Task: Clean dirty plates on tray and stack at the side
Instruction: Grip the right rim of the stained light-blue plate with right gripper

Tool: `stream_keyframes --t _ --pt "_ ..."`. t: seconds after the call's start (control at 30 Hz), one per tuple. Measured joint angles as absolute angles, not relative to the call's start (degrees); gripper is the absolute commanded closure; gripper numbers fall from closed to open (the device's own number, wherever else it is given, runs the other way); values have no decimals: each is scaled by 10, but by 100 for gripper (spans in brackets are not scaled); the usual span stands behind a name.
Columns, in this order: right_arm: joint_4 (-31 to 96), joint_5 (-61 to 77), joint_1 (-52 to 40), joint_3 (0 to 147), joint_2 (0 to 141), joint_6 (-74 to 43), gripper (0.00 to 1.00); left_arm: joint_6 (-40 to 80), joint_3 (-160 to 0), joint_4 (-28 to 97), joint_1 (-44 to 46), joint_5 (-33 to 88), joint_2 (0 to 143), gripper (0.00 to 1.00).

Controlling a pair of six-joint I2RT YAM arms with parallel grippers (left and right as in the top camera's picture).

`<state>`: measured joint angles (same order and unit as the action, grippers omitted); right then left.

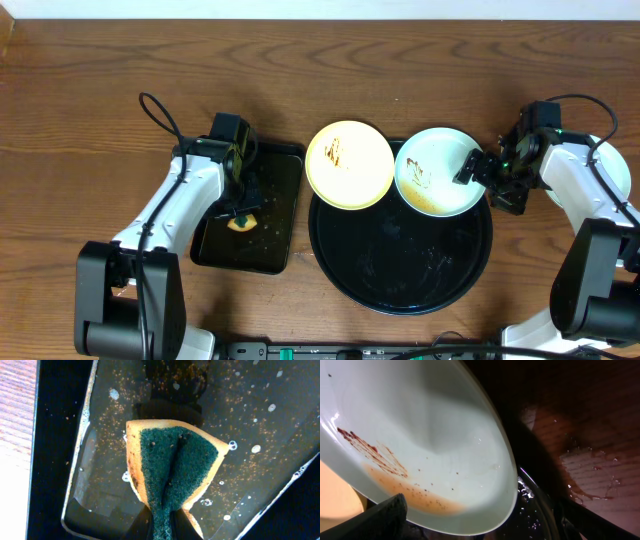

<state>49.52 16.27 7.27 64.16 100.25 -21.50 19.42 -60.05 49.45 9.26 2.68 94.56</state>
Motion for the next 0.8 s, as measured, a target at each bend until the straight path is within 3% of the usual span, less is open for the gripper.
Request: stream_keyframes --t 0.7,0.8 --pt "469 191 72 642 1002 -331 9 188 -601 495 93 34 946 92" --pt "468 193 72 642 1002 -340 23 185 -601 495 93 37 946 92"
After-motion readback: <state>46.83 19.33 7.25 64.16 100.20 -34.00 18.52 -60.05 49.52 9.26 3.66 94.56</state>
